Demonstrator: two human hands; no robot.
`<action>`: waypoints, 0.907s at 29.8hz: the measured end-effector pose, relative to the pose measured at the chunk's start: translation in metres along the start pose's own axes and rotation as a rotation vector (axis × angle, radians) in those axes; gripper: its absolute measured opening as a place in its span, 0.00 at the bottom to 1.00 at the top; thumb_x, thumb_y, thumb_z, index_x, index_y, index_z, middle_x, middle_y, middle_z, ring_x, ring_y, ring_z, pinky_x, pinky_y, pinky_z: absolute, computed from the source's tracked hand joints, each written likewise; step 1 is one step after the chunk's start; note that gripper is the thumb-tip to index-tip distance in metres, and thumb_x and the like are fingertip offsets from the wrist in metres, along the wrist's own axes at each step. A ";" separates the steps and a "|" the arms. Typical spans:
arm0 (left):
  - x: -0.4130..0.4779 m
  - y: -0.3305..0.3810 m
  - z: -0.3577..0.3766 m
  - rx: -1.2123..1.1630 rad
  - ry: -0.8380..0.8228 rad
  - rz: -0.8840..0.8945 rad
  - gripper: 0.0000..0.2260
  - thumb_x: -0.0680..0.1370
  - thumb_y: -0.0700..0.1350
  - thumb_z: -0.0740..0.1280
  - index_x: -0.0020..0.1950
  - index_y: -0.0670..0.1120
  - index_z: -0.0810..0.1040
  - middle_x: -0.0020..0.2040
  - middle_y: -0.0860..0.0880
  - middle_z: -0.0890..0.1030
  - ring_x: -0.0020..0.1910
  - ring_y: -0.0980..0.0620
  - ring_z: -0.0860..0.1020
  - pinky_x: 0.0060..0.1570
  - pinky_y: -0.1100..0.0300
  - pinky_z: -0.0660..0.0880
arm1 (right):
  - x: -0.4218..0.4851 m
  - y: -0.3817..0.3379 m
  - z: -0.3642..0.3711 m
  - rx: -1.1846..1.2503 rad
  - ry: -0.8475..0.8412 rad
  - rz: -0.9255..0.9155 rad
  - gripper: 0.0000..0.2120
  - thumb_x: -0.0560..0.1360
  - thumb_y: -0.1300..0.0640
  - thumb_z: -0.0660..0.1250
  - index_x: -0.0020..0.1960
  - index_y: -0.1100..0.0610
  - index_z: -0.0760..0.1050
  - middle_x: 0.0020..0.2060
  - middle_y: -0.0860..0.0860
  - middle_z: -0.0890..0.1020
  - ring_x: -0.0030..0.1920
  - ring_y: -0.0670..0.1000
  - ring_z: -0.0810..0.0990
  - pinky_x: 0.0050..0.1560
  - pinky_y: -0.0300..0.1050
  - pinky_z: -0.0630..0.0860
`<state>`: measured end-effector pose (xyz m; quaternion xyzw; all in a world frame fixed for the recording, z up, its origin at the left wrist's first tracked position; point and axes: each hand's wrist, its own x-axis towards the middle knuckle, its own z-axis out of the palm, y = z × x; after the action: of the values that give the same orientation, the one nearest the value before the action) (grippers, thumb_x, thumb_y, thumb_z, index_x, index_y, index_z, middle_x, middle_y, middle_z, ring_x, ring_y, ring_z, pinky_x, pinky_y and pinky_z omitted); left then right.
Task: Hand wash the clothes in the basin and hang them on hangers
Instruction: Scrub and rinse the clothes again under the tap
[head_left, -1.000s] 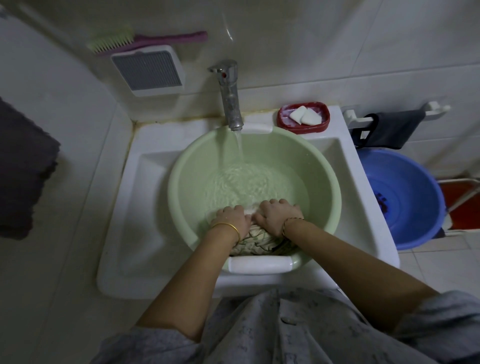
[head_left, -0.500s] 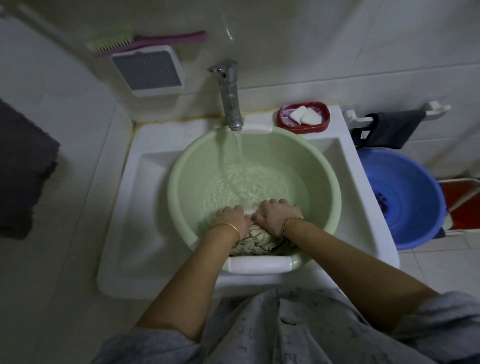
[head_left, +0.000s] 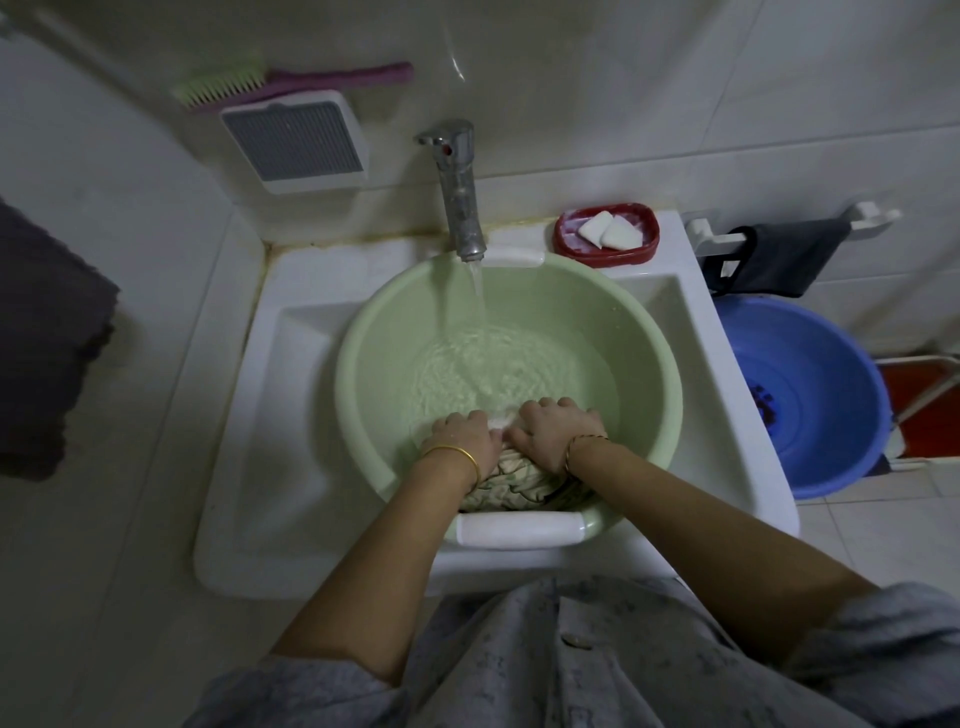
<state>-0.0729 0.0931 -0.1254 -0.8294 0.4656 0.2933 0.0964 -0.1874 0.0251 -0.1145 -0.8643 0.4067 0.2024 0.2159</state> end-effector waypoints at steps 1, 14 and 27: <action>0.000 0.000 0.000 0.001 0.001 0.001 0.20 0.82 0.53 0.52 0.68 0.40 0.67 0.66 0.36 0.69 0.66 0.38 0.68 0.64 0.52 0.64 | 0.000 0.000 0.000 0.002 0.001 0.000 0.23 0.79 0.42 0.50 0.65 0.56 0.68 0.65 0.55 0.72 0.65 0.57 0.68 0.60 0.56 0.65; 0.000 -0.001 0.000 -0.009 -0.012 -0.004 0.21 0.82 0.52 0.52 0.69 0.41 0.66 0.67 0.36 0.68 0.67 0.38 0.66 0.65 0.51 0.63 | -0.001 0.000 0.000 -0.002 0.002 -0.002 0.23 0.79 0.41 0.50 0.64 0.56 0.68 0.65 0.55 0.72 0.65 0.57 0.68 0.59 0.57 0.66; -0.002 0.001 -0.002 -0.019 -0.014 -0.008 0.20 0.82 0.52 0.52 0.68 0.40 0.66 0.67 0.36 0.69 0.67 0.38 0.66 0.65 0.51 0.63 | -0.001 -0.001 -0.001 -0.001 0.003 -0.002 0.23 0.79 0.42 0.50 0.64 0.56 0.68 0.65 0.55 0.72 0.65 0.57 0.68 0.60 0.57 0.65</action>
<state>-0.0736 0.0934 -0.1227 -0.8301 0.4587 0.3033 0.0931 -0.1871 0.0255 -0.1129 -0.8651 0.4060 0.2012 0.2150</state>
